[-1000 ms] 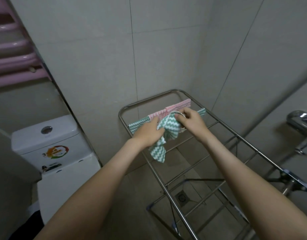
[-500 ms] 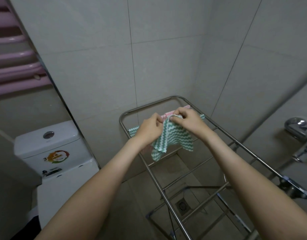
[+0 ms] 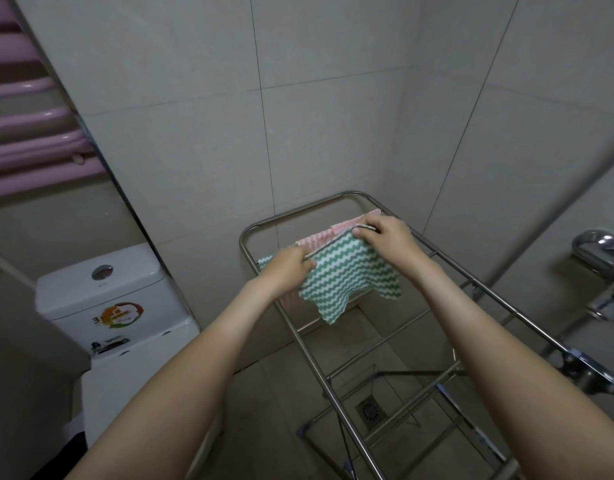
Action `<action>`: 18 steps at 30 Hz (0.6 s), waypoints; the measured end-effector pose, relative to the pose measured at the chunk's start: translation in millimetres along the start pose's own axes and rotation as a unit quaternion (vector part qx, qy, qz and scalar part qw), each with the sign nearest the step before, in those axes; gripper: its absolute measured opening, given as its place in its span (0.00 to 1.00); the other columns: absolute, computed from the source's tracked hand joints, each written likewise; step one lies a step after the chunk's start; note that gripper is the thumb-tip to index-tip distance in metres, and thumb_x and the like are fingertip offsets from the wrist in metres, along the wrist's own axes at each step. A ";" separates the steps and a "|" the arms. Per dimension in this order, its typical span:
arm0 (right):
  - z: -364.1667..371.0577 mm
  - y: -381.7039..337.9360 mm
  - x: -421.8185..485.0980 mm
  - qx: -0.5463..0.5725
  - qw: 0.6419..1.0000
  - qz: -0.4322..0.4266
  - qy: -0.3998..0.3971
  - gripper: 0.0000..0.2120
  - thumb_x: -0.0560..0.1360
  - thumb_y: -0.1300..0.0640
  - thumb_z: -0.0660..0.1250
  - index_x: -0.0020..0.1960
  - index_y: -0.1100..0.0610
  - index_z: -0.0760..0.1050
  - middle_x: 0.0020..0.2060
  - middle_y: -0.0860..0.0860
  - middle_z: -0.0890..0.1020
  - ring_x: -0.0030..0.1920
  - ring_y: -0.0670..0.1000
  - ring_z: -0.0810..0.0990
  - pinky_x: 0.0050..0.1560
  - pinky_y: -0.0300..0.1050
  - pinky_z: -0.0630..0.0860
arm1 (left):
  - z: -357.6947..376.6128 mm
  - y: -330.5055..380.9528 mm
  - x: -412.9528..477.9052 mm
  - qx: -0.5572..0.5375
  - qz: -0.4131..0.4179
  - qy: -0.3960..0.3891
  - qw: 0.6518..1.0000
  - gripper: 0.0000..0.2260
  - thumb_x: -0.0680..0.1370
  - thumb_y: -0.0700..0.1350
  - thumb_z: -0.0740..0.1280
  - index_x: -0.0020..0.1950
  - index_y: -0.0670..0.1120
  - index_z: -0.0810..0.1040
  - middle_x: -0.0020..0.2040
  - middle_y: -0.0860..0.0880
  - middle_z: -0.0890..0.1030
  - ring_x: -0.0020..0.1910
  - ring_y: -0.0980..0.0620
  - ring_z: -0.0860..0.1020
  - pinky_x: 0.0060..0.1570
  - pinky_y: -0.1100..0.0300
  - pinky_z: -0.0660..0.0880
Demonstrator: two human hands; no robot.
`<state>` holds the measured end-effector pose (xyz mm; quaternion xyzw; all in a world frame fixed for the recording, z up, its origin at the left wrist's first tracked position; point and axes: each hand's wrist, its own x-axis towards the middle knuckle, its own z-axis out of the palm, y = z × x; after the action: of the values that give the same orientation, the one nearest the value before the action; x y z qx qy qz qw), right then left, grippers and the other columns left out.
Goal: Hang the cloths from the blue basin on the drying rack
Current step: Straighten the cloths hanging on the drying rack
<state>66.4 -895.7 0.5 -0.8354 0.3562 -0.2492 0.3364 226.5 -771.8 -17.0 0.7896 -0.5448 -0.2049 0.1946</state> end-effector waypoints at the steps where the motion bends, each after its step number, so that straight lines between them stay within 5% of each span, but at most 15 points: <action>1: -1.4 3.8 1.2 -0.011 1.000 0.007 0.012 0.08 0.76 0.58 0.66 0.40 0.60 0.77 0.38 0.57 0.78 0.43 0.53 0.75 0.39 0.45 0.62 | -0.9 -5.7 0.0 -0.007 -0.007 0.004 1.000 0.10 0.81 0.46 0.61 0.48 0.40 0.75 0.45 0.40 0.78 0.44 0.45 0.76 0.37 0.56 0.65; 4: -4.1 13.7 5.0 -0.068 0.997 0.000 0.046 0.08 0.76 0.62 0.66 0.49 0.65 0.81 0.40 0.54 0.76 0.52 0.58 0.75 0.42 0.40 0.59 | -3.8 -15.0 -1.2 -0.028 -0.016 0.035 0.999 0.16 0.80 0.48 0.63 0.34 0.46 0.67 0.32 0.47 0.72 0.36 0.47 0.72 0.32 0.57 0.60; 7: -4.7 20.3 5.9 -0.074 0.995 0.001 0.065 0.08 0.75 0.64 0.67 0.50 0.68 0.81 0.37 0.46 0.70 0.52 0.59 0.74 0.42 0.37 0.57 | -7.4 -13.7 -0.6 -0.030 0.004 0.041 0.999 0.19 0.79 0.49 0.64 0.30 0.48 0.63 0.28 0.50 0.68 0.31 0.50 0.68 0.29 0.57 0.58; 11: -5.8 29.4 1.2 -0.032 0.997 0.041 0.059 0.08 0.75 0.62 0.66 0.47 0.68 0.79 0.44 0.62 0.80 0.44 0.53 0.75 0.37 0.37 0.64 | -8.3 -10.2 2.3 -0.044 0.018 -0.026 0.999 0.20 0.79 0.48 0.65 0.30 0.47 0.61 0.28 0.49 0.64 0.27 0.53 0.65 0.31 0.56 0.59; 15: -3.9 40.3 -3.4 -0.015 0.995 0.097 0.033 0.11 0.76 0.60 0.66 0.43 0.69 0.75 0.31 0.61 0.76 0.27 0.46 0.72 0.29 0.39 0.64 | -0.4 -19.5 7.0 -0.098 0.000 -0.117 0.988 0.16 0.78 0.48 0.66 0.33 0.45 0.68 0.29 0.46 0.70 0.28 0.48 0.75 0.37 0.53 0.77; 18: 8.8 50.0 -4.3 -0.015 0.991 0.136 -0.005 0.08 0.76 0.61 0.65 0.42 0.66 0.75 0.27 0.54 0.76 0.20 0.42 0.73 0.24 0.32 0.69 | 8.5 -24.8 11.9 -0.029 -0.015 -0.104 0.994 0.16 0.79 0.48 0.65 0.32 0.47 0.69 0.29 0.50 0.72 0.28 0.53 0.71 0.26 0.67 0.67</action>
<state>48.1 -915.0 -43.0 -0.7854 0.4686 -0.1917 0.3560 245.1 -775.6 -38.7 0.7659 -0.5442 -0.3044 0.1568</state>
